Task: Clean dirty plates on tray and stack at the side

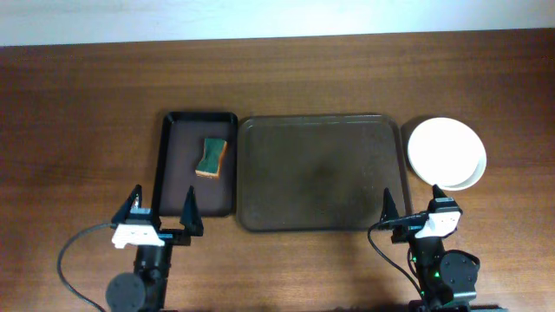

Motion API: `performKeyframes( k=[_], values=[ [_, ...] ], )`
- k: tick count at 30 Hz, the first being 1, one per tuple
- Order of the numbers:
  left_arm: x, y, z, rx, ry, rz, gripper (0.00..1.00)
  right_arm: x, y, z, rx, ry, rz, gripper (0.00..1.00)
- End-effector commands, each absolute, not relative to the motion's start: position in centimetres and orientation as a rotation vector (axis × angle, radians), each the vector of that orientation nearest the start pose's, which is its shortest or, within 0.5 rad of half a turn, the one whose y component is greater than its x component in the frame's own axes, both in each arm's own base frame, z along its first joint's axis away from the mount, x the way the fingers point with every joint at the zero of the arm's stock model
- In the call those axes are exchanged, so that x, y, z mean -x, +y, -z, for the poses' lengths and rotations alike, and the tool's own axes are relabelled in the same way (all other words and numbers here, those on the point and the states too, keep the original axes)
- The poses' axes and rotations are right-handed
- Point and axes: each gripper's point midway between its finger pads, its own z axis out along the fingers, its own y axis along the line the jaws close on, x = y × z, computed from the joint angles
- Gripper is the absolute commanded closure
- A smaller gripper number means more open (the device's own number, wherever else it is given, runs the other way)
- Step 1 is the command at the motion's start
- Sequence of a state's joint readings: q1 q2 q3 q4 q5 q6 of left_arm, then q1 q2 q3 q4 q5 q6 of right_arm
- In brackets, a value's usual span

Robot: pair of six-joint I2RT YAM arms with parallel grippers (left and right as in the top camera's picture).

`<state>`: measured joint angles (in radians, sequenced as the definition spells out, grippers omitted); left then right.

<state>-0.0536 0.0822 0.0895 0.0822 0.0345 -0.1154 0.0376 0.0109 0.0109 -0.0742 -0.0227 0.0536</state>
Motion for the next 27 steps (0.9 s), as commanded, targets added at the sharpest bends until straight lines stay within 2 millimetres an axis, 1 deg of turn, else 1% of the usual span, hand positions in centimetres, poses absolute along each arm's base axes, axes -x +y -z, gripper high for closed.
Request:
performKeyframes(
  k=[1, 3, 5, 6, 27],
  values=[
    [-24.3, -1.7, -21.1, -0.061, 1.438, 0.062, 0.0, -24.6, 1.4, -15.6, 0.004, 1.649, -0.091, 0.01],
    [-24.5, -1.7, -20.1, -0.094, 1.466, 0.027, 0.0, -24.6, 1.4, -15.6, 0.004, 1.649, -0.091, 0.01],
    [-24.6, -1.9, -17.5, -0.121, 1.569, 0.016, 0.0, -24.6, 1.4, -15.6, 0.004, 1.649, -0.091, 0.01],
    [-24.5, -1.9, -15.9, -0.123, 1.635, 0.019, 0.0, -24.6, 1.4, -15.6, 0.004, 1.649, -0.091, 0.01],
    [-24.5, -1.9, -15.7, -0.123, 1.643, 0.018, 0.0, -24.6, 1.4, -15.6, 0.004, 1.649, -0.091, 0.01]
  ],
)
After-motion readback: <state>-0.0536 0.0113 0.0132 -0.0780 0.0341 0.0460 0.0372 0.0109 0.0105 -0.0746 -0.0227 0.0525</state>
